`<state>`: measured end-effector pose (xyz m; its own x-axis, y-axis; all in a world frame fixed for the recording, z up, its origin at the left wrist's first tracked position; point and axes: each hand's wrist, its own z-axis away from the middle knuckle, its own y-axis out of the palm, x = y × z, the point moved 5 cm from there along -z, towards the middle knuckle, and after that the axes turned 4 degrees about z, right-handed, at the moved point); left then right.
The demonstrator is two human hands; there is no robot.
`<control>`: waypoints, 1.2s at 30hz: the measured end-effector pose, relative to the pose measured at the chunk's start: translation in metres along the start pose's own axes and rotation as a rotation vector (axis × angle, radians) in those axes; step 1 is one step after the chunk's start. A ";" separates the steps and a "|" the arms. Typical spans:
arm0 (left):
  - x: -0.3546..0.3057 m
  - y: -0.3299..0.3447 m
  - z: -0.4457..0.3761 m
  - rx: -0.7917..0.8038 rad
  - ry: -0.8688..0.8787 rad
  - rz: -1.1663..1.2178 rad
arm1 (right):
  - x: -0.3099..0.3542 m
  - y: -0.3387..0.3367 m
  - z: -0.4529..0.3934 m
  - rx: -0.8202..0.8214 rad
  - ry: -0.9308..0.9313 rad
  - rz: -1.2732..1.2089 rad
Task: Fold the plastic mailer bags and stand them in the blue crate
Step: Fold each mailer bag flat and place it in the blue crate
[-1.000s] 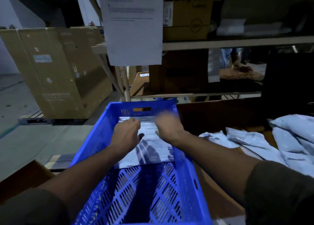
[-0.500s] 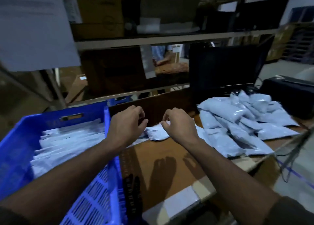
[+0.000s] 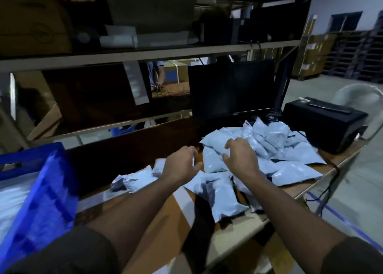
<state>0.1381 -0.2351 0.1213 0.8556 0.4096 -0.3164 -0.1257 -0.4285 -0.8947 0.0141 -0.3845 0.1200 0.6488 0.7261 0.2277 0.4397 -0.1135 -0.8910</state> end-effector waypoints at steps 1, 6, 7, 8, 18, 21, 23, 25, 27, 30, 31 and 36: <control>-0.002 0.010 -0.006 -0.002 -0.032 0.023 | -0.009 0.007 -0.009 0.015 -0.015 0.023; -0.005 0.047 -0.012 0.001 -0.138 0.063 | -0.040 0.042 -0.043 0.118 -0.079 0.176; -0.004 0.050 -0.011 0.003 -0.149 0.064 | -0.044 0.049 -0.047 0.154 -0.079 0.205; -0.001 0.052 -0.011 0.000 -0.162 0.069 | -0.047 0.056 -0.050 0.190 -0.076 0.223; 0.024 0.036 0.003 -0.060 -0.225 0.135 | -0.027 0.038 -0.047 0.065 -0.096 0.133; 0.035 0.018 0.012 -0.152 -0.207 0.158 | 0.002 0.025 -0.035 0.113 -0.181 -0.066; 0.043 0.002 0.025 -0.225 -0.169 0.052 | 0.026 0.022 -0.018 0.207 -0.258 -0.200; 0.050 -0.010 0.046 -0.220 -0.124 -0.102 | 0.049 0.026 0.005 0.345 -0.354 -0.320; 0.057 -0.012 0.074 -0.124 -0.090 -0.135 | 0.069 0.037 0.033 0.480 -0.444 -0.418; 0.073 -0.010 0.126 -0.014 -0.082 -0.159 | 0.091 0.051 0.069 0.590 -0.516 -0.483; 0.078 -0.010 0.144 -0.019 -0.076 -0.162 | 0.096 0.055 0.080 0.600 -0.545 -0.474; 0.091 0.020 0.224 0.121 -0.219 -0.038 | 0.098 0.076 0.147 0.528 -0.735 -0.274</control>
<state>0.1009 -0.0255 0.0043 0.7335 0.5935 -0.3312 -0.1663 -0.3158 -0.9341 0.0198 -0.2223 0.0164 -0.0681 0.9479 0.3112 0.0639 0.3154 -0.9468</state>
